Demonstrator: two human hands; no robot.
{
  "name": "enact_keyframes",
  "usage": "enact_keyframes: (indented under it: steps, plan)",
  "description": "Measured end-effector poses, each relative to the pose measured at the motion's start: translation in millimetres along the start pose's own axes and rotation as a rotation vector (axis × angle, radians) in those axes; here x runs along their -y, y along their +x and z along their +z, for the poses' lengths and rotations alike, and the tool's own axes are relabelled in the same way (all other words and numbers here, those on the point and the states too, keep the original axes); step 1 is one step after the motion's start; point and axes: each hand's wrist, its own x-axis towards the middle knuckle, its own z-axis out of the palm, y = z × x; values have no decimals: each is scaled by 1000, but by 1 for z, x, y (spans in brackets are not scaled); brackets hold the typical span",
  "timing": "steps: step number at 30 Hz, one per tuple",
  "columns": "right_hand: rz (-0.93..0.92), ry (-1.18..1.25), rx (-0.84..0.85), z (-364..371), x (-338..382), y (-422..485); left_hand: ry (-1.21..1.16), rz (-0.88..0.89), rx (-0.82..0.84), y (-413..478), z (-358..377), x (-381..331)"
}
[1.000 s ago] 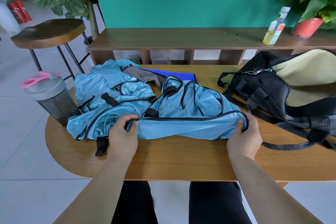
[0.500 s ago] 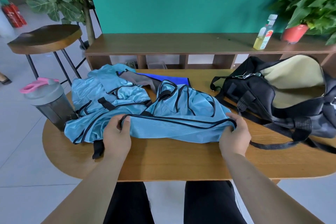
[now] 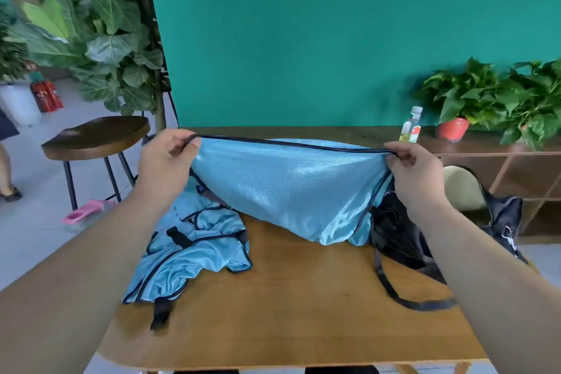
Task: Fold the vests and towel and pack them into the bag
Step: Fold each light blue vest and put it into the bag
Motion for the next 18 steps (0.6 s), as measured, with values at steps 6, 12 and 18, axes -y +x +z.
enact_keyframes:
  steps: [6, 12, 18]
  plan:
    - [146, 445, 90, -21, 55, 37, -124, 25, 16, 39, -13, -59]
    - [52, 248, 152, -20, 86, 29, -62, -16, 162, 50, -13, -66]
    - [-186, -308, 141, -21, 63, 29, 207, -58, 374, 45, -26, -48]
